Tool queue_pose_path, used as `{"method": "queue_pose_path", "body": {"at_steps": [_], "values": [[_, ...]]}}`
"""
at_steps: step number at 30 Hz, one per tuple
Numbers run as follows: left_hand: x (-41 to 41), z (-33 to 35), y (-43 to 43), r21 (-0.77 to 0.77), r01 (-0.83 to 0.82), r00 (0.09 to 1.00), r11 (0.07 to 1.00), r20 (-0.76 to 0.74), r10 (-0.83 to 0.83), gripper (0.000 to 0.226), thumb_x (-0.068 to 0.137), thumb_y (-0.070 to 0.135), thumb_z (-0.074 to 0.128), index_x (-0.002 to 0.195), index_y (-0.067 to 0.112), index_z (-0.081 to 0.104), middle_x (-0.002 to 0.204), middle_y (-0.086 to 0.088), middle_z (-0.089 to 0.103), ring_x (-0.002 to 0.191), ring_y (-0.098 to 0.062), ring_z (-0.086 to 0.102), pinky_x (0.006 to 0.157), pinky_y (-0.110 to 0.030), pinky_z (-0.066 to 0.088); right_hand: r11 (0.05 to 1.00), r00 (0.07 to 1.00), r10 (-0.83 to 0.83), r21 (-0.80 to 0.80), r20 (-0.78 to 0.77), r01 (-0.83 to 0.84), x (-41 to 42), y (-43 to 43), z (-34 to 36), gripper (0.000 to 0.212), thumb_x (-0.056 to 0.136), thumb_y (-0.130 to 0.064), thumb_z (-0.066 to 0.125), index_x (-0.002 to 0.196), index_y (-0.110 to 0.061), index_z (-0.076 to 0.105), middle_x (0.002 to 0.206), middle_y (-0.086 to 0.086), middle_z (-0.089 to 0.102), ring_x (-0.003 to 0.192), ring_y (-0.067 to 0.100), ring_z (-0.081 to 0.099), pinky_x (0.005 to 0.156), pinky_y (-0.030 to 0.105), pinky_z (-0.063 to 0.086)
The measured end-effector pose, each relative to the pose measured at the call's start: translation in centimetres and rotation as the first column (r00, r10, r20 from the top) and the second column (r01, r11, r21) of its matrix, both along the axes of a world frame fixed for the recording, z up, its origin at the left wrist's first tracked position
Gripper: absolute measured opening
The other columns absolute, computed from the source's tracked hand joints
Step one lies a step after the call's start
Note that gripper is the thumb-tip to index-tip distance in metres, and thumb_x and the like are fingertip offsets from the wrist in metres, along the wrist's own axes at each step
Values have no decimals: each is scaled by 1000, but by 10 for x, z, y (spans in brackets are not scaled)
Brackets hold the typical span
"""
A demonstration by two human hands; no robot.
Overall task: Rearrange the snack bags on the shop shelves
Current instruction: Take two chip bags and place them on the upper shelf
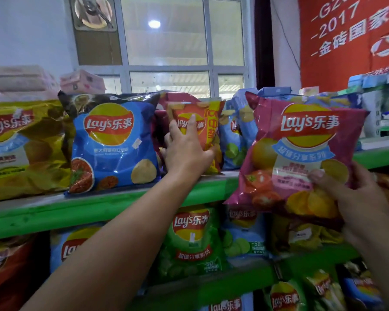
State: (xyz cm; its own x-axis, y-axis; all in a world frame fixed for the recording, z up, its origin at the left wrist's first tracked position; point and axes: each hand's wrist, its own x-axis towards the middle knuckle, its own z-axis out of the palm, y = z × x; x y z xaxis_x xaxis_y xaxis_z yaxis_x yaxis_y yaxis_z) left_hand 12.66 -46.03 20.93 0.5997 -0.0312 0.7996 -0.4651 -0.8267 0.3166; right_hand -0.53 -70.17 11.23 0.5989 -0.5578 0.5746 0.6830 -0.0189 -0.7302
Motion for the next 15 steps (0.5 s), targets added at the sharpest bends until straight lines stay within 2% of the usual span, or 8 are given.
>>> {"method": "queue_pose_path", "body": {"at_steps": [3, 6, 10, 11, 13, 15], "values": [[-19, 6, -1, -66, 63, 986, 996, 161, -51, 88, 78, 63, 64, 150, 38, 19, 158, -15, 15, 141, -36, 25, 104, -58, 32, 999, 998, -46, 28, 46, 44, 0, -4, 8, 76, 43, -54, 92, 113, -38, 67, 105, -9, 76, 89, 16, 74, 66, 40, 60], [-42, 20, 16, -159, 183, 950, 970, 283, -133, 90, 75, 66, 63, 150, 40, 21, 157, -12, 17, 142, -33, 26, 108, -54, 35, 996, 991, -81, 52, 111, 75, 4, -3, 20, 67, 49, -53, 90, 110, -40, 66, 106, -10, 75, 92, 16, 74, 72, 46, 60], [-64, 29, 61, -275, 351, 918, 895, 291, -270, 87, 69, 73, 64, 144, 47, 29, 146, -5, 34, 129, -23, 45, 102, -43, 47, 997, 986, -74, -23, 151, 78, 27, 12, 45, 76, 53, -56, 87, 122, -38, 60, 113, -10, 73, 101, 14, 71, 85, 43, 58], [-68, 29, 72, -338, 423, 901, 841, 258, -349, 85, 67, 73, 67, 141, 48, 33, 141, -1, 42, 124, -20, 52, 98, -42, 50, 996, 987, -61, -57, 146, 70, 36, 19, 52, 81, 54, -56, 87, 127, -37, 57, 116, -8, 72, 105, 15, 69, 87, 43, 58], [-75, 31, 90, -487, 572, 811, 660, 213, -545, 86, 64, 66, 75, 140, 43, 42, 133, 3, 57, 114, -18, 63, 91, -41, 55, 989, 993, -49, -134, 108, 64, 57, 34, 67, 91, 53, -58, 86, 134, -33, 52, 121, -7, 69, 109, 13, 67, 88, 37, 57], [-78, 31, 108, -568, 645, 720, 511, 230, -654, 84, 66, 54, 81, 140, 32, 48, 123, 3, 68, 106, -18, 69, 89, -42, 56, 979, 998, 6, -203, 58, 6, 77, 52, 81, 82, 57, -53, 85, 131, -31, 56, 112, -11, 73, 100, 7, 69, 77, 27, 58]]}}
